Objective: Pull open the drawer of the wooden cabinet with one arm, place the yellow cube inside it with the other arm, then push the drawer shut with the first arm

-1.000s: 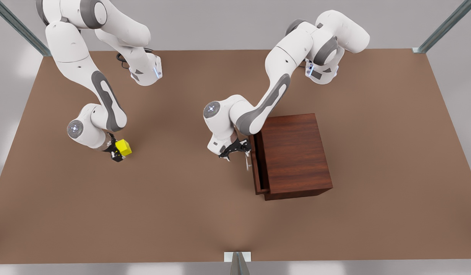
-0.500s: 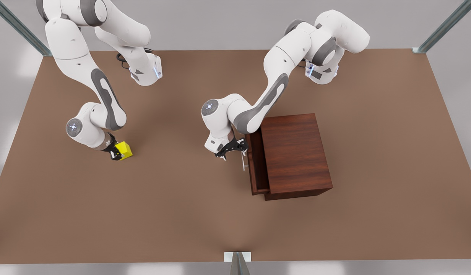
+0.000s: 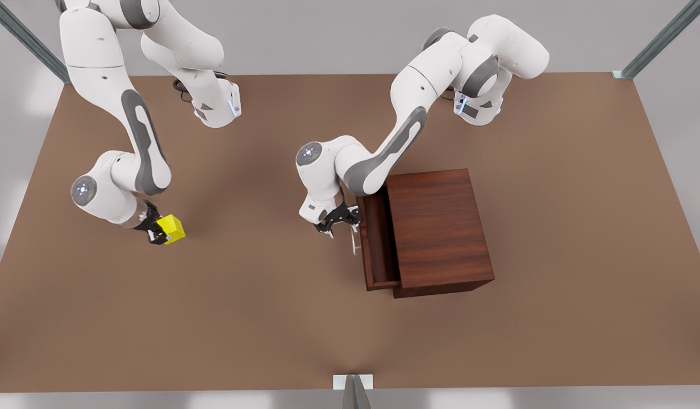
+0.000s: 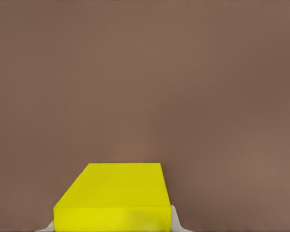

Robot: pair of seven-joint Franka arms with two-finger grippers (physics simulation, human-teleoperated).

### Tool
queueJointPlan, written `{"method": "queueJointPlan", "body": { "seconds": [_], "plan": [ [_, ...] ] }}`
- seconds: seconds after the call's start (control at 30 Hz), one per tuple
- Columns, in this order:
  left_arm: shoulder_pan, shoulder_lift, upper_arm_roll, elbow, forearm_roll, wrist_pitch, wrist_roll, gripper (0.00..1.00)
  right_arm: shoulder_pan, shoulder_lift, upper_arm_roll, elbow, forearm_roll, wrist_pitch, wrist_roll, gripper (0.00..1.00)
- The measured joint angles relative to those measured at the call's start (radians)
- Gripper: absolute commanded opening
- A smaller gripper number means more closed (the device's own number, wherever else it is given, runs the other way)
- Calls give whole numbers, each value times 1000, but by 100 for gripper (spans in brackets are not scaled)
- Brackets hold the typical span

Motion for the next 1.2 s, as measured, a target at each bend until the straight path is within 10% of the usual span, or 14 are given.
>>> {"method": "queueJointPlan", "body": {
  "seconds": [0.43, 0.63, 0.77, 1.2],
  "plan": [
    [56, -232, -139, 123, -144, -406, 33, 100, 1, 6, 10, 278, 6, -262, 19, 68],
    [642, -398, -141, 71, -271, -647, 237, 100, 89, 61, 51, 527, 10, -428, 106, 68],
    [858, -640, -105, -359, -359, -553, 401, 100, 189, 127, 53, 678, 44, -519, 211, 68],
    [860, -672, -100, -471, -403, -333, 768, 100, 536, 344, 76, 1061, 124, -596, 731, 68]
  ]
}}
